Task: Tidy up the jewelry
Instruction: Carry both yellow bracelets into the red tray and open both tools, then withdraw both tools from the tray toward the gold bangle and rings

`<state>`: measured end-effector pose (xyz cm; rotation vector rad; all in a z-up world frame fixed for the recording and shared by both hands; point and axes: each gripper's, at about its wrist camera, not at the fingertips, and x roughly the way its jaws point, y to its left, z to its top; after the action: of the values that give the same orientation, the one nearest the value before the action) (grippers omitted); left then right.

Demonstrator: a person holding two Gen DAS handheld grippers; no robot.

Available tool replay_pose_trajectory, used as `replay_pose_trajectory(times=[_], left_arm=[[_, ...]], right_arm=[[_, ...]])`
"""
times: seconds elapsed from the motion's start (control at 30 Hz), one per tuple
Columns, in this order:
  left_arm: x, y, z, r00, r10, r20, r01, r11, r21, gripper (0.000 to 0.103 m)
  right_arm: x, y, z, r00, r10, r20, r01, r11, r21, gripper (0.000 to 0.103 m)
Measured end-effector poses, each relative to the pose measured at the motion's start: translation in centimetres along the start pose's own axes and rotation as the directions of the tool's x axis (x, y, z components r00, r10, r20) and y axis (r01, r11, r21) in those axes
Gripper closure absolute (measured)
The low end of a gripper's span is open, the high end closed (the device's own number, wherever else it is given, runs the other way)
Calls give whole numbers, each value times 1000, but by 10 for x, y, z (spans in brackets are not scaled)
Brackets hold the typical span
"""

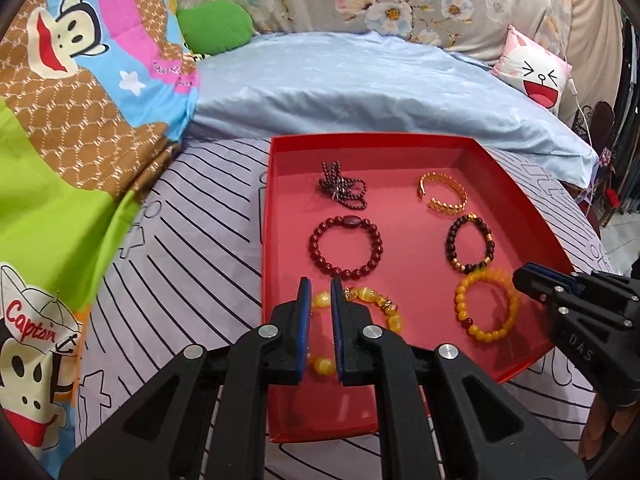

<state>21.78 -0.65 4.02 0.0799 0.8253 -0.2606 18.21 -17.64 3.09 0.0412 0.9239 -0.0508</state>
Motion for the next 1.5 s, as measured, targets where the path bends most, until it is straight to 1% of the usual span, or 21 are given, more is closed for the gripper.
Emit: replay_pose_trajectory(times=[0.37, 0.63, 0.8, 0.97, 1.07, 1.13, 1.37, 1.5], left_arm=[[-12, -1, 0, 999, 28, 23, -28, 1000, -10, 92], [-29, -1, -3, 999, 23, 44, -22, 1000, -15, 92], [-42, -6, -9, 998, 5, 55, -5, 1000, -15, 92], [-56, -9, -21, 998, -12, 58, 13, 1000, -19, 92], [-65, -11, -32, 998, -26, 55, 28, 999, -26, 92], [-69, -13, -40, 998, -36, 49, 38, 999, -27, 92], [-77, -16, -70, 998, -60, 17, 61, 997, -55, 92], [-80, -18, -88, 998, -58, 4, 58, 996, -65, 92]], right_arm=[[-16, -4, -1, 999, 7, 34, -7, 1000, 12, 90], [-40, -5, -8, 998, 20, 65, -21, 1000, 15, 90], [-56, -6, -17, 997, 32, 77, -34, 999, 24, 90], [-74, -5, -33, 995, 49, 83, -51, 998, 28, 90], [-81, -3, -46, 995, 57, 78, -59, 998, 27, 87], [-84, -2, -53, 996, 61, 72, -63, 998, 29, 86], [-87, 4, -88, 996, 81, 29, -82, 996, 41, 86], [-86, 7, -106, 996, 90, 6, -90, 995, 45, 86]])
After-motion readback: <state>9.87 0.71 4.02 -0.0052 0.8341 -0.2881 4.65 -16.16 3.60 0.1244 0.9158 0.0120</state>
